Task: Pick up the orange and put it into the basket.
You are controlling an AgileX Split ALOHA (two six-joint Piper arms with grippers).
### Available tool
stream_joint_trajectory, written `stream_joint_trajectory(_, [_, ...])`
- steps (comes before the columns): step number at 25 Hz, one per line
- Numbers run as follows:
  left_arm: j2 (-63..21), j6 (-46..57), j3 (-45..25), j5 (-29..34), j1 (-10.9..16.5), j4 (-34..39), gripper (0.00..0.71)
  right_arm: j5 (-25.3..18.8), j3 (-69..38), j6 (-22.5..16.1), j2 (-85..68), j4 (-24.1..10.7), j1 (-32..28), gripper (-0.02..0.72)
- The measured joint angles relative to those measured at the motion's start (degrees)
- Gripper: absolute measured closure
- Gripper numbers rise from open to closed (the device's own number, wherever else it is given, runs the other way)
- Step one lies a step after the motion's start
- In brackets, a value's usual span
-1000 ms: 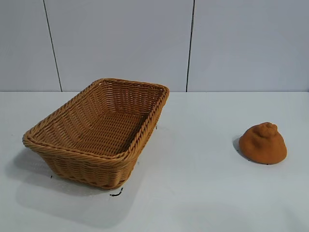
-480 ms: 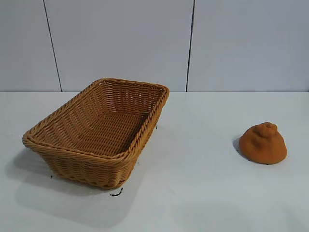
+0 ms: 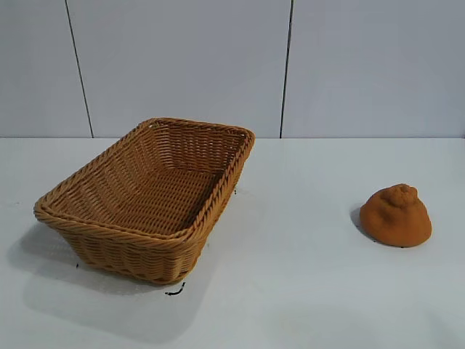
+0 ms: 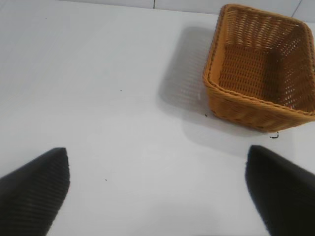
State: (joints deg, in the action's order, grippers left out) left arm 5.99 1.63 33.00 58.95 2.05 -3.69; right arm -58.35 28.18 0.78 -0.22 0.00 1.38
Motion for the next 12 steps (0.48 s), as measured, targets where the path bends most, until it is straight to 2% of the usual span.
stream_joint_trajectory(12, [39.39, -0.17, 16.68, -11.08, 0.00, 0.00, 0.014, 0.00, 0.00, 0.00, 0.00, 0.00, 0.00, 0.010])
